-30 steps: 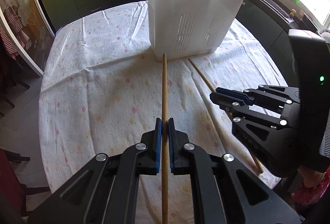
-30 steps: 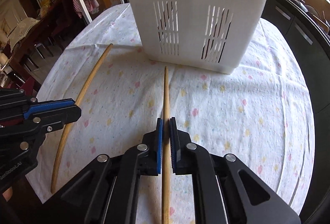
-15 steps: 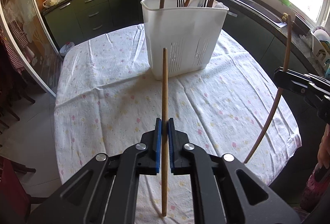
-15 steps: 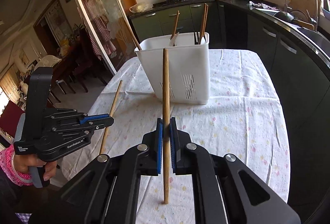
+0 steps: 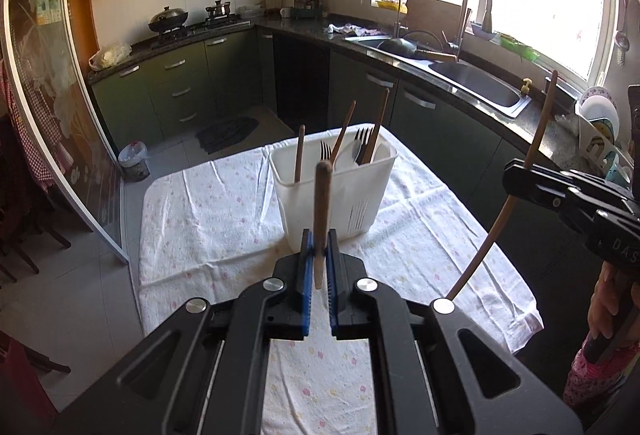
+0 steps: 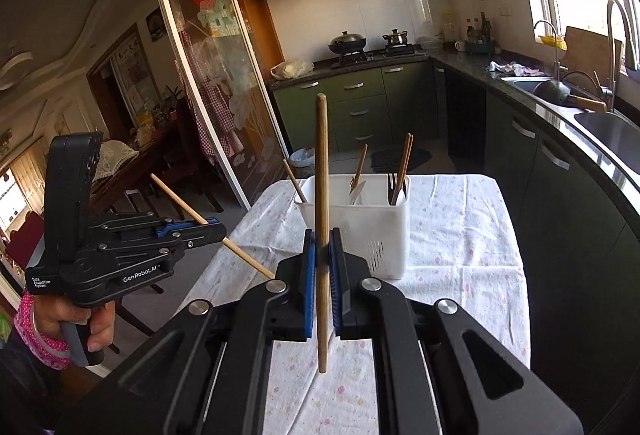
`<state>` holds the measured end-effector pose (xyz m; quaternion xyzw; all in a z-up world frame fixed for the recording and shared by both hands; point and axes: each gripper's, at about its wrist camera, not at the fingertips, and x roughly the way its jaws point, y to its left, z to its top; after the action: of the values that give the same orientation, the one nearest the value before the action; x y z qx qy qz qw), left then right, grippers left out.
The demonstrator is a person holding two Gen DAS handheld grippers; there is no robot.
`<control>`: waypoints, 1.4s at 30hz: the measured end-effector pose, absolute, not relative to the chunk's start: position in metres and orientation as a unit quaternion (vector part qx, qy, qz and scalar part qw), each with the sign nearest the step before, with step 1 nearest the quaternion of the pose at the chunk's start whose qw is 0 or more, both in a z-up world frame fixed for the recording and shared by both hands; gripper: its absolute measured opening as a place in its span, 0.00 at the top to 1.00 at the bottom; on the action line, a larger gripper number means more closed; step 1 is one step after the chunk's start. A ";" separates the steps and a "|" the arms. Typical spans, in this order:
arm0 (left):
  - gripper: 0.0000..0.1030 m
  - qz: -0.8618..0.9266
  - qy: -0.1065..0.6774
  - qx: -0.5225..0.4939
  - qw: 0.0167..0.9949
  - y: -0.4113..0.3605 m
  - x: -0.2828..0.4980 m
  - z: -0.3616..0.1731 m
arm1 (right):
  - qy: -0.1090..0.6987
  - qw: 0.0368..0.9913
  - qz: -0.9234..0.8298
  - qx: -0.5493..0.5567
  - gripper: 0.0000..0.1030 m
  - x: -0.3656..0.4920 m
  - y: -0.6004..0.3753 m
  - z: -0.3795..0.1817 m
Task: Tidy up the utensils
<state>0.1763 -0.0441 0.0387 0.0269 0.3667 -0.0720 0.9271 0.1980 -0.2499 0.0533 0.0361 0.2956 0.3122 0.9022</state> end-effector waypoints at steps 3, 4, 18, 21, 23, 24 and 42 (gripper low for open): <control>0.94 -0.080 0.353 0.025 0.932 -0.050 0.183 0.059 | 0.286 0.904 0.316 0.031 0.93 0.198 -0.249 0.069; 0.94 -0.083 0.350 0.023 0.933 -0.053 0.186 0.065 | 0.284 0.905 0.317 0.031 0.93 0.198 -0.250 0.073; 0.94 -0.083 0.280 0.015 0.956 -0.074 0.228 0.137 | 0.275 0.906 0.320 0.038 0.93 0.207 -0.265 0.082; 0.94 -0.069 0.261 0.020 0.963 -0.077 0.241 0.143 | 0.278 0.906 0.318 0.042 0.93 0.208 -0.268 0.080; 0.94 -0.060 0.259 0.023 0.964 -0.079 0.253 0.140 | 0.280 0.905 0.316 0.045 0.93 0.210 -0.271 0.078; 0.94 -0.057 0.263 0.022 0.963 -0.081 0.259 0.138 | 0.281 0.905 0.315 0.047 0.93 0.211 -0.273 0.077; 0.71 -0.031 0.324 0.031 0.945 -0.067 0.285 0.077 | 0.269 0.913 0.304 0.052 0.93 0.212 -0.267 0.090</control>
<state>0.2847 -0.0672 0.0771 0.0312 0.3236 -0.0311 0.9452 0.2119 -0.2675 0.0901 0.0515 0.2686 0.3039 0.9126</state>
